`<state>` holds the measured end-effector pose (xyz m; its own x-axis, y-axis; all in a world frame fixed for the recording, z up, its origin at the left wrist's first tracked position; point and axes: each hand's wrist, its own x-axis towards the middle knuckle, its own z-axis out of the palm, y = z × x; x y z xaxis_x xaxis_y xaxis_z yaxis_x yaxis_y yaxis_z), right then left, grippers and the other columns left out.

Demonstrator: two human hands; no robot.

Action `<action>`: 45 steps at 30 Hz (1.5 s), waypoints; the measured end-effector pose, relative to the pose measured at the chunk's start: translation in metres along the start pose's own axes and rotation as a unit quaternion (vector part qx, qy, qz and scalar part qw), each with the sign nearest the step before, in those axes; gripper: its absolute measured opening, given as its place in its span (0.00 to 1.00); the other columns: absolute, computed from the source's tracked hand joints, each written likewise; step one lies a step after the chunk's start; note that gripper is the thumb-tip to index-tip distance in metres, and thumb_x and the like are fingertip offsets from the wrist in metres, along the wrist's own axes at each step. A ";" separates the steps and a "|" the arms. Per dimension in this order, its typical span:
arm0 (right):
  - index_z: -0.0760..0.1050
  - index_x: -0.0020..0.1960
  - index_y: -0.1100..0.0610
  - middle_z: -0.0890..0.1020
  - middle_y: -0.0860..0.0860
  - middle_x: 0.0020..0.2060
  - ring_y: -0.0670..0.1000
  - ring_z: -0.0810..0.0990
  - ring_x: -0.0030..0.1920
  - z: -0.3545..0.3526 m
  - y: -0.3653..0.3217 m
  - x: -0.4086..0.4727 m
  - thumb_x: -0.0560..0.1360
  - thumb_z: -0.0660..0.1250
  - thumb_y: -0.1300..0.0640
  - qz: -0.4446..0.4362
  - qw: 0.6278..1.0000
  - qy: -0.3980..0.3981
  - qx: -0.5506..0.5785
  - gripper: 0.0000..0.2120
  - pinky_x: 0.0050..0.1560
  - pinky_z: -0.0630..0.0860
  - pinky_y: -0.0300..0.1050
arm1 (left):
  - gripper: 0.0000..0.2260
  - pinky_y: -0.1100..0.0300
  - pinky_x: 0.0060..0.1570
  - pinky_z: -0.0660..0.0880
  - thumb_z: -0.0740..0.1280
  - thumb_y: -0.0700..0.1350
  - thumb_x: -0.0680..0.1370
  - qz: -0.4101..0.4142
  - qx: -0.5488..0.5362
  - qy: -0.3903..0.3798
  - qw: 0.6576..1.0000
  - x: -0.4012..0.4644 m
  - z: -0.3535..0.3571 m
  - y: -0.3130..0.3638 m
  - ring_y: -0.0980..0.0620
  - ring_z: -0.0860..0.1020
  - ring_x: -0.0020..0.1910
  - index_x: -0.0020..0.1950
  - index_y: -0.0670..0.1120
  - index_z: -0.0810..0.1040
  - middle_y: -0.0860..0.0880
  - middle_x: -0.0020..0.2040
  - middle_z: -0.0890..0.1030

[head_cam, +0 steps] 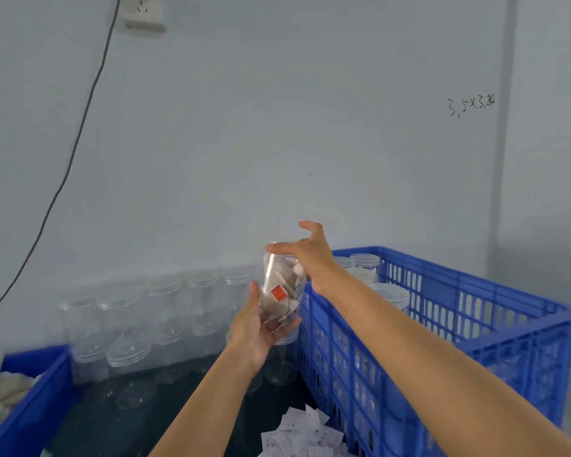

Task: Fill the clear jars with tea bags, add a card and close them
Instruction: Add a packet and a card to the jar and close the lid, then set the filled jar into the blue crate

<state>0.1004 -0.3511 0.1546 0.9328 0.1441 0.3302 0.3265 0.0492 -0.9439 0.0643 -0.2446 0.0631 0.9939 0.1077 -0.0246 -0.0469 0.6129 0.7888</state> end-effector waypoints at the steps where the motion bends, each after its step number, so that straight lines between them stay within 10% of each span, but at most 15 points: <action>1: 0.60 0.71 0.52 0.71 0.55 0.64 0.57 0.73 0.62 -0.005 -0.001 0.008 0.64 0.80 0.58 0.005 1.000 -0.002 0.002 0.42 0.64 0.71 0.53 | 0.26 0.48 0.41 0.83 0.59 0.59 0.80 0.006 0.004 -0.001 1.000 0.005 0.005 0.001 0.39 0.82 0.51 0.63 0.37 0.75 0.36 0.55 0.81; 5: 0.63 0.68 0.52 0.71 0.56 0.64 0.58 0.74 0.61 -0.032 -0.004 0.042 0.63 0.80 0.56 0.006 0.999 0.034 0.003 0.40 0.64 0.72 0.57 | 0.12 0.51 0.42 0.83 0.61 0.42 0.82 0.074 0.055 -0.013 0.996 0.027 0.026 0.003 0.42 0.84 0.44 0.66 0.48 0.68 0.38 0.57 0.80; 11: 0.63 0.68 0.53 0.71 0.57 0.65 0.56 0.74 0.62 -0.084 0.006 0.083 0.64 0.80 0.56 0.014 0.994 0.107 0.020 0.39 0.64 0.72 0.57 | 0.23 0.61 0.48 0.79 0.65 0.33 0.78 0.152 0.300 -0.027 0.941 0.075 0.066 -0.012 0.47 0.78 0.57 0.71 0.47 0.67 0.45 0.62 0.74; 18: 0.63 0.69 0.54 0.69 0.55 0.65 0.52 0.72 0.55 -0.136 0.031 0.117 0.65 0.79 0.56 -0.017 0.982 0.185 -0.021 0.38 0.46 0.70 0.41 | 0.24 0.54 0.62 0.70 0.64 0.44 0.78 0.214 0.646 -0.040 0.732 0.120 0.091 -0.038 0.44 0.75 0.63 0.74 0.50 0.64 0.46 0.66 0.76; 23: 0.66 0.67 0.51 0.68 0.55 0.66 0.58 0.70 0.65 -0.168 0.046 0.153 0.64 0.80 0.55 -0.035 0.959 0.245 -0.136 0.36 0.66 0.70 0.53 | 0.26 0.51 0.65 0.66 0.63 0.51 0.78 0.171 0.784 -0.123 0.583 0.145 0.098 -0.040 0.41 0.72 0.66 0.76 0.53 0.61 0.44 0.68 0.74; 27: 0.67 0.67 0.50 0.66 0.55 0.66 0.60 0.66 0.65 -0.187 0.057 0.174 0.66 0.78 0.59 -0.033 0.930 0.284 -0.232 0.34 0.60 0.68 0.50 | 0.20 0.48 0.67 0.65 0.58 0.52 0.80 0.158 0.827 -0.132 0.524 0.159 0.102 -0.042 0.41 0.69 0.67 0.72 0.55 0.68 0.46 0.70 0.73; 35: 0.60 0.73 0.62 0.62 0.62 0.69 0.64 0.65 0.68 -0.210 0.087 0.188 0.67 0.76 0.63 0.205 0.872 0.183 -0.405 0.39 0.65 0.69 0.58 | 0.17 0.45 0.66 0.62 0.57 0.52 0.80 0.172 0.830 -0.113 0.518 0.160 0.102 -0.043 0.42 0.67 0.68 0.69 0.56 0.72 0.49 0.70 0.73; 40: 0.58 0.76 0.62 0.57 0.63 0.75 0.73 0.60 0.70 -0.206 0.102 0.185 0.70 0.73 0.69 0.350 0.885 0.088 -0.296 0.39 0.58 0.67 0.76 | 0.17 0.44 0.69 0.60 0.56 0.53 0.81 0.171 0.830 -0.113 0.519 0.156 0.102 -0.042 0.43 0.66 0.70 0.70 0.56 0.71 0.49 0.72 0.70; 45: 0.62 0.74 0.57 0.64 0.62 0.68 0.74 0.66 0.66 -0.206 0.110 0.188 0.74 0.71 0.58 0.355 0.890 0.058 -0.281 0.32 0.48 0.75 0.72 | 0.17 0.44 0.69 0.59 0.57 0.53 0.81 0.175 0.822 -0.112 0.530 0.155 0.101 -0.042 0.43 0.66 0.70 0.69 0.56 0.72 0.49 0.71 0.71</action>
<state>0.3427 -0.5222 0.1129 0.9328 -0.1631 -0.3212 -0.3580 -0.5203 -0.7753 0.2302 -0.3323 0.0882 0.9487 -0.2183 0.2287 -0.2641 -0.9448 0.1939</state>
